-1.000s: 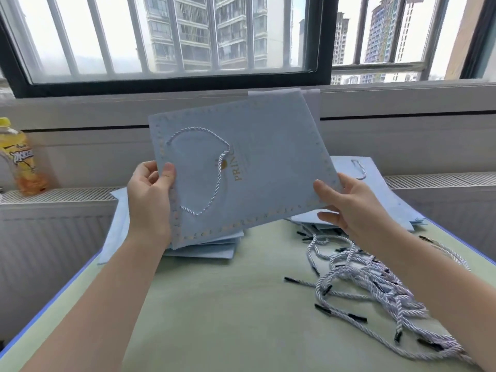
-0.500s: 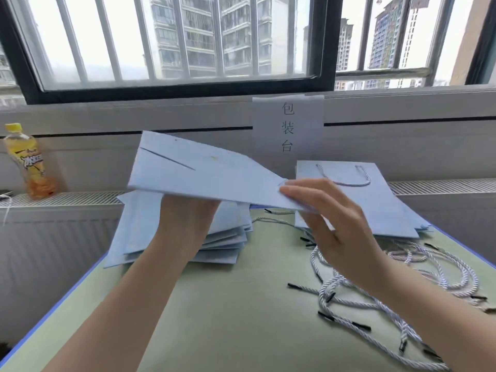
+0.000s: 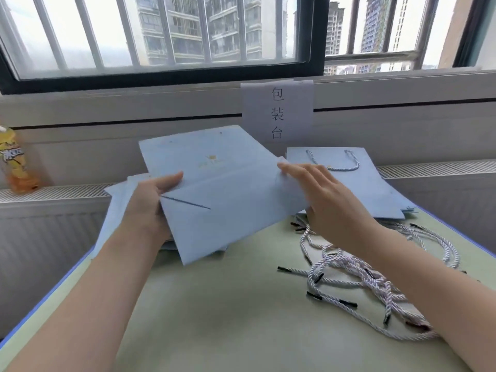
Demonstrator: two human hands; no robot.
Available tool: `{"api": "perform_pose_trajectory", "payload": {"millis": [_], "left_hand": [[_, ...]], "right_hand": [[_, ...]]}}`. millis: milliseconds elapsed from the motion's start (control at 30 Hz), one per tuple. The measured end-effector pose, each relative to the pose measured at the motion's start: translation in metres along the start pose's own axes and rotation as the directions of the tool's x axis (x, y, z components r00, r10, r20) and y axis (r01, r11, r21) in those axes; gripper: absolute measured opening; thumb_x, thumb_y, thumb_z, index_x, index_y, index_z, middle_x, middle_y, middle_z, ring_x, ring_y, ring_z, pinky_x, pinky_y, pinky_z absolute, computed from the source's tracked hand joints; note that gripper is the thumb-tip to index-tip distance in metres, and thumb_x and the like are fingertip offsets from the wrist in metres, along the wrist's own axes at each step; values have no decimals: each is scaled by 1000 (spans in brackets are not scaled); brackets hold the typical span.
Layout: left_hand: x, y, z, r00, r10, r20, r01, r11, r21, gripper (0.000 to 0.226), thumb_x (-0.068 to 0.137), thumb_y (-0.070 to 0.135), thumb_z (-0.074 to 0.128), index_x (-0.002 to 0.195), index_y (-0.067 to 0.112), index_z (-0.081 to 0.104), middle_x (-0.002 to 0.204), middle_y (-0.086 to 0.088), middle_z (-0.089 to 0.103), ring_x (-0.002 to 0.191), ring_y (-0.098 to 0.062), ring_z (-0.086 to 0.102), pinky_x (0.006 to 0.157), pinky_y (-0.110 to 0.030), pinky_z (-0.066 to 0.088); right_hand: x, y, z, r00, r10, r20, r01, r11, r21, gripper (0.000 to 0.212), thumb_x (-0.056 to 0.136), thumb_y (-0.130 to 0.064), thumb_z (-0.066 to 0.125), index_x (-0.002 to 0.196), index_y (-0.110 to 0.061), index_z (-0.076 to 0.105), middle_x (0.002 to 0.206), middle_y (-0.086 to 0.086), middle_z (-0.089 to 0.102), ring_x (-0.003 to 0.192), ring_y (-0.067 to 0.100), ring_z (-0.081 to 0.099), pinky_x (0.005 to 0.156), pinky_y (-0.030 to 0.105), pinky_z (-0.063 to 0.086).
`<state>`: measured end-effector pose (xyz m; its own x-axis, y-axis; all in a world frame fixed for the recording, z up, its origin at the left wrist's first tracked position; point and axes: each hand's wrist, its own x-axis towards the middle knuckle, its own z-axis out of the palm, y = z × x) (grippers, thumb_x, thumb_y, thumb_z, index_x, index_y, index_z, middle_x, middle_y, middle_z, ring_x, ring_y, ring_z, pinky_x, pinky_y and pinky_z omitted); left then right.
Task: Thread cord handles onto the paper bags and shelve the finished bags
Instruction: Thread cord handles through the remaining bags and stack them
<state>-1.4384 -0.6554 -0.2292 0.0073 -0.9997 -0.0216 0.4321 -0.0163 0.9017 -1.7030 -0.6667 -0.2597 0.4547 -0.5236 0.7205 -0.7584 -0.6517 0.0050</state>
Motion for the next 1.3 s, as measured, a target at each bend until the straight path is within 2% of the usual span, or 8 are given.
{"api": "perform_pose_trajectory", "payload": {"millis": [133,233,367,667,867,967,1133,1300], "left_hand": [[6,0,-2,1000,-6,-30,6,1000,-11,26,93,26,48,103,8,64,77,-8,74,60,-25,70,48,-36,56],[8,0,-1,993,77,-91,-78,997,-7,19,94,30,52,93,16,65,73,-2,74,58,-21,70,42,-35,54],[13,-7,0,970,185,-159,-181,983,37,22,92,43,55,93,23,66,87,1,75,72,-19,72,53,-33,56],[8,-10,5,937,267,-227,-235,959,158,22,94,38,54,82,20,58,60,9,70,55,-13,68,57,-34,57],[11,-7,-3,940,246,-237,-219,967,132,21,93,38,56,92,18,65,84,1,73,65,-17,71,50,-31,56],[10,-4,-6,936,236,-262,-219,971,91,21,92,39,56,99,22,65,100,-1,72,82,-21,71,64,-35,57],[8,-3,-4,946,214,-243,-207,977,53,23,92,40,57,105,23,65,107,-3,71,91,-25,70,74,-42,55],[8,-9,0,980,132,-152,-115,987,112,28,91,40,57,106,19,67,103,-4,73,90,-26,71,75,-40,54]], "right_hand": [[0,15,-9,916,371,150,-365,929,-69,53,85,-9,54,132,-22,35,130,0,43,93,29,56,71,39,49],[3,22,-24,769,474,429,-460,876,-143,14,91,-34,52,101,-25,48,106,-3,57,85,21,53,72,32,43],[1,14,-21,613,443,654,-366,893,-262,24,91,-34,53,82,-12,52,83,8,56,73,21,43,57,28,33],[-7,8,-4,594,378,710,-336,918,-209,23,88,-20,50,71,-9,38,72,9,45,68,22,33,54,31,29],[-1,5,-14,625,400,670,-423,895,-140,7,88,-16,51,90,-9,51,85,4,55,73,21,46,52,17,32],[3,12,-19,634,482,605,-586,810,-31,8,90,-18,51,96,-17,47,85,0,60,65,13,51,54,22,38],[13,20,-22,731,624,275,-677,617,401,22,94,-4,34,108,-8,50,83,5,56,74,14,61,75,32,53],[17,19,-29,693,720,-15,-516,511,687,23,95,0,33,100,-11,52,87,6,56,63,2,62,60,17,52]]}}
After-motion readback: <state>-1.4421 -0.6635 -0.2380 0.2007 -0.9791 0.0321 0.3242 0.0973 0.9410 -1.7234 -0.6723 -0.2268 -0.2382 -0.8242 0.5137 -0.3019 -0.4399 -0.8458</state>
